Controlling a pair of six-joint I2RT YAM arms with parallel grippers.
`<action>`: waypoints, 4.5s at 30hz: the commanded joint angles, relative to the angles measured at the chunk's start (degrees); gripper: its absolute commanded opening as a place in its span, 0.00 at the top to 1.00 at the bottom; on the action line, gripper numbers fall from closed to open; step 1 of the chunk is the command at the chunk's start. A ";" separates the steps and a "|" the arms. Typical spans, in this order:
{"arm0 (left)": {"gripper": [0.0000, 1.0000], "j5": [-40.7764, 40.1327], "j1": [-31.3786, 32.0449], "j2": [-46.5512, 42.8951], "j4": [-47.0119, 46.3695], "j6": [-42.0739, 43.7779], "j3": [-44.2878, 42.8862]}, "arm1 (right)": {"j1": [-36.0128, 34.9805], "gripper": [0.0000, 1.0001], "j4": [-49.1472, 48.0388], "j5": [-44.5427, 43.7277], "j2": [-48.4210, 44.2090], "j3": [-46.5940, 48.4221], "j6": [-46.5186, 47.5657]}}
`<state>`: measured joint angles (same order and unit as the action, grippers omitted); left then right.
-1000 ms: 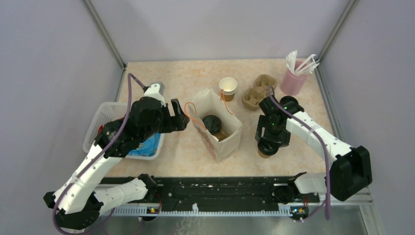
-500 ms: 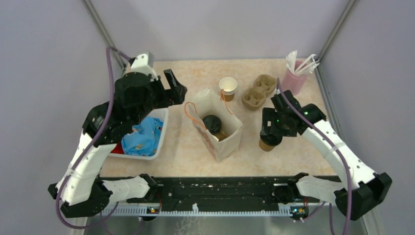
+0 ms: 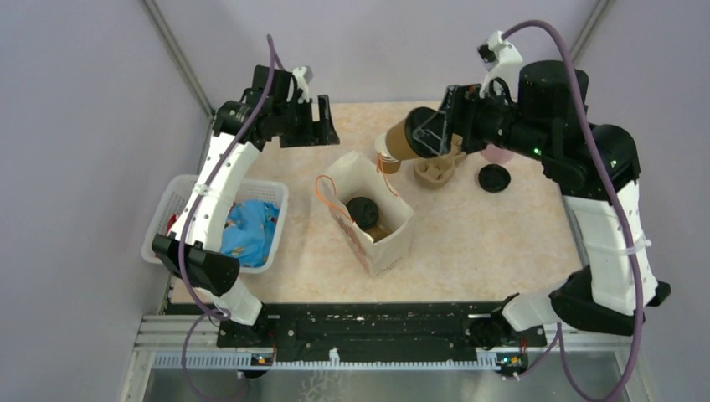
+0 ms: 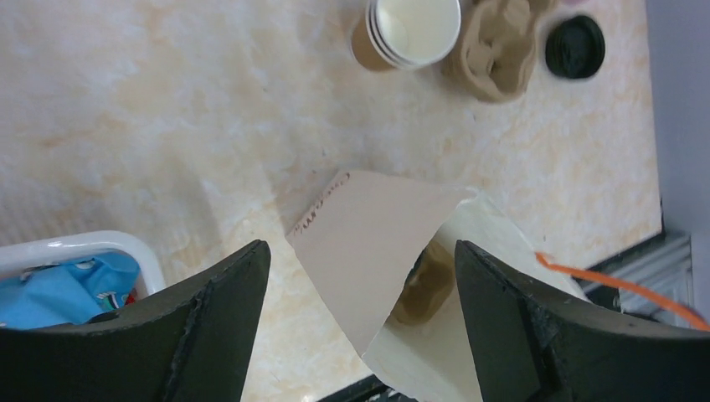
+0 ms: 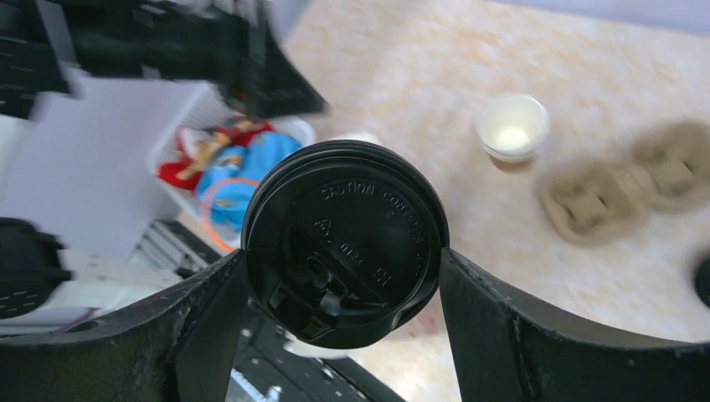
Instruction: Pack the takeout coffee
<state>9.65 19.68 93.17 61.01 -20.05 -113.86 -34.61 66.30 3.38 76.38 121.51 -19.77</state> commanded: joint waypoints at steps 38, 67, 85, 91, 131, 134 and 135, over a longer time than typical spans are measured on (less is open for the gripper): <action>1.00 15.05 4.57 0.60 -13.90 9.27 11.64 | -33.44 0.27 18.87 -26.05 22.20 16.13 -8.57; 1.00 16.16 4.57 -12.51 -23.59 7.00 21.60 | -33.93 0.30 -12.70 -37.73 11.55 -19.13 0.18; 1.00 17.73 5.10 -22.56 -35.36 5.62 37.16 | -32.76 0.32 -31.56 -36.61 1.00 -39.38 18.09; 1.00 18.17 5.18 -27.78 -47.07 6.58 46.41 | -32.75 0.33 -29.64 -34.52 -3.24 -43.54 16.72; 1.00 15.85 5.28 -36.24 -64.00 16.11 63.42 | -32.78 0.33 -25.87 -36.78 2.77 -45.57 33.94; 1.00 15.93 5.27 -36.08 -64.02 16.34 63.37 | -32.80 0.33 -26.78 -36.87 3.95 -45.58 35.34; 1.00 16.07 5.28 -36.09 -63.93 16.42 63.40 | -32.80 0.33 -27.43 -36.94 4.25 -45.88 36.11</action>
<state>25.19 24.80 58.46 3.07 -5.61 -50.59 -67.70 40.91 -32.60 80.36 75.72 13.52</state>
